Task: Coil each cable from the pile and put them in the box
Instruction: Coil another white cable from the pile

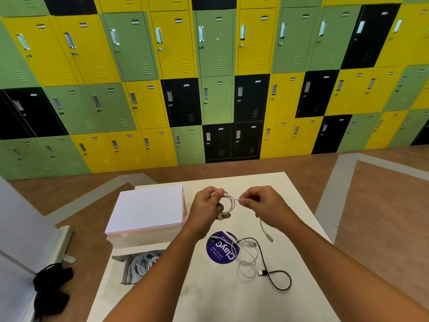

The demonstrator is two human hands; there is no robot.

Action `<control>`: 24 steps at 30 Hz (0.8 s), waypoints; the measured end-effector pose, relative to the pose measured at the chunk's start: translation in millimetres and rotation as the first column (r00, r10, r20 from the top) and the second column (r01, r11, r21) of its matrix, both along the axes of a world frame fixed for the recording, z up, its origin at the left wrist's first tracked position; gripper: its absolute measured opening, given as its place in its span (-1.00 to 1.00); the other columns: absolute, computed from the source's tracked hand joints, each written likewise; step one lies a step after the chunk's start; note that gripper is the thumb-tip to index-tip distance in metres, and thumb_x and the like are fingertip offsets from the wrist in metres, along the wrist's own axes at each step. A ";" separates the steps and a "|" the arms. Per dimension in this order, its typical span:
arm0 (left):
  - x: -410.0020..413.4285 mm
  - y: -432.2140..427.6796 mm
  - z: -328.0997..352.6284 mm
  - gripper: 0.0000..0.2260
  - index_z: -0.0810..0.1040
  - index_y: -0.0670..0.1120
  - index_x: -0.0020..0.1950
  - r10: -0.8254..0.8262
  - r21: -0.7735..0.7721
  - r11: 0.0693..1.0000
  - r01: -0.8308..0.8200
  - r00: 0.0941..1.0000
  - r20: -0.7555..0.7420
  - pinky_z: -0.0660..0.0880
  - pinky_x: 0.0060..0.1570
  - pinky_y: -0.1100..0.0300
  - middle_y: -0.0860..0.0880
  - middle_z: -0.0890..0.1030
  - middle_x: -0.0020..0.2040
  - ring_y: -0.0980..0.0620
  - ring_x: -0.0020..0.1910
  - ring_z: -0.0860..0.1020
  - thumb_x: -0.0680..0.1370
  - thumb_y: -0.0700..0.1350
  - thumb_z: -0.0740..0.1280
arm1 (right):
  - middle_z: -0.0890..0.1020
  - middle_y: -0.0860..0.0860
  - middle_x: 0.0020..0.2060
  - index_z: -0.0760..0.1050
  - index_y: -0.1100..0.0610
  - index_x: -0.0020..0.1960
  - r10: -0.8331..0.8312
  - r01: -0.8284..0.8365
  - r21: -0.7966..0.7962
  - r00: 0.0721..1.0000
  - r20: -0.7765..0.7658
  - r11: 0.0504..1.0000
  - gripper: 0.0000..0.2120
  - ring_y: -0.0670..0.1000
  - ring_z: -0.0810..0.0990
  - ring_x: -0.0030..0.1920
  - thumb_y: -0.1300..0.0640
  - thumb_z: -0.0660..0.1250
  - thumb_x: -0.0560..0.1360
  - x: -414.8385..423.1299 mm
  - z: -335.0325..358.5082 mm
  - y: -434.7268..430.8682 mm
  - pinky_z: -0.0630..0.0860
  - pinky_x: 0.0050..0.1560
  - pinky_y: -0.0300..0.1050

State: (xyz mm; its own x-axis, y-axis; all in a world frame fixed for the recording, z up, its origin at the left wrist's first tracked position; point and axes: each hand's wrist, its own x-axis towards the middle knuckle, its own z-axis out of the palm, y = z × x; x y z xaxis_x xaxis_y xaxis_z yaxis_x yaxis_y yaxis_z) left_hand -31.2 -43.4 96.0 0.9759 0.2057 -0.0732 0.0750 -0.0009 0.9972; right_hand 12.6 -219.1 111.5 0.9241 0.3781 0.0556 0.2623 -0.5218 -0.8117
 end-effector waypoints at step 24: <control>1.3 -12.6 4.9 -0.79 0.53 -0.19 0.03 -0.100 -0.359 0.927 0.108 0.994 0.041 0.57 -0.33 0.13 0.05 0.42 -0.45 0.18 -0.50 0.30 0.70 -0.10 0.18 | 0.65 0.17 -0.28 0.61 0.30 -0.01 0.017 0.419 0.646 0.831 -0.556 0.638 -0.75 0.05 0.66 -0.30 0.17 0.23 0.66 -3.5 7.6 14.9 0.65 -0.24 -0.09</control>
State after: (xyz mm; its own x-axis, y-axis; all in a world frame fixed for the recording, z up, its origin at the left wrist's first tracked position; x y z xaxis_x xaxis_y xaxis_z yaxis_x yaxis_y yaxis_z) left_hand -29.9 -55.9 100.9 0.9926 0.0672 -0.1016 0.0718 0.3516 0.9334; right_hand 9.0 -204.2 119.1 0.9467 0.2145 -0.2404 -0.2977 0.2965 -0.9075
